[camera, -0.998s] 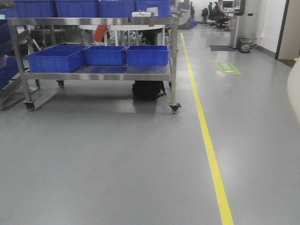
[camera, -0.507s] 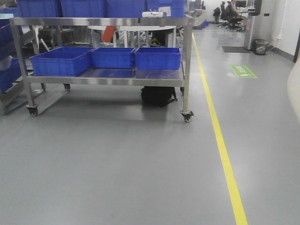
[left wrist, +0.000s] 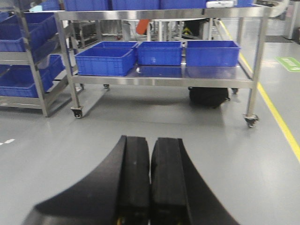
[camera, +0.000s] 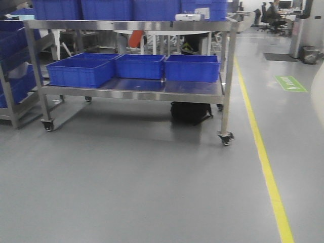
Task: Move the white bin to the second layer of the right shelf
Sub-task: 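Drive along the aisle past the blue crate racks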
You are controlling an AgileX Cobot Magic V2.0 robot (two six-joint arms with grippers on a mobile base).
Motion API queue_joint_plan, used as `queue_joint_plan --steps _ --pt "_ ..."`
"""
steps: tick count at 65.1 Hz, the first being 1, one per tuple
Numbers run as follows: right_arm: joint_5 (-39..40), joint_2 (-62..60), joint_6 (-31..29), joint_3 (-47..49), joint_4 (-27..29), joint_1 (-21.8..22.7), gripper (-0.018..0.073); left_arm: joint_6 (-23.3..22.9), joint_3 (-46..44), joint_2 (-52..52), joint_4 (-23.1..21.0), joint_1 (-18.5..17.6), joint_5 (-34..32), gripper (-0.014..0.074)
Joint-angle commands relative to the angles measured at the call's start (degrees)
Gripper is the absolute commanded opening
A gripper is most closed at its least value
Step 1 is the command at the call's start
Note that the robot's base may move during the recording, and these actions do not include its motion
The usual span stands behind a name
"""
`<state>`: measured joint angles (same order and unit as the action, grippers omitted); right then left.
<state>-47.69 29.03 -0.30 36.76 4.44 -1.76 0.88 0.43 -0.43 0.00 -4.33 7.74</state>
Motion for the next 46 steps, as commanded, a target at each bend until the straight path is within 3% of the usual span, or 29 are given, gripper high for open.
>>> queue_joint_plan --steps 1,46 --pt "4.99 0.10 -0.26 1.63 0.47 0.45 0.0048 -0.17 2.11 -0.92 0.00 -0.25 -4.98 0.0085" --pt "4.99 0.10 -0.26 1.63 0.47 0.45 0.0048 -0.17 2.11 -0.92 0.00 -0.25 -4.98 0.0085"
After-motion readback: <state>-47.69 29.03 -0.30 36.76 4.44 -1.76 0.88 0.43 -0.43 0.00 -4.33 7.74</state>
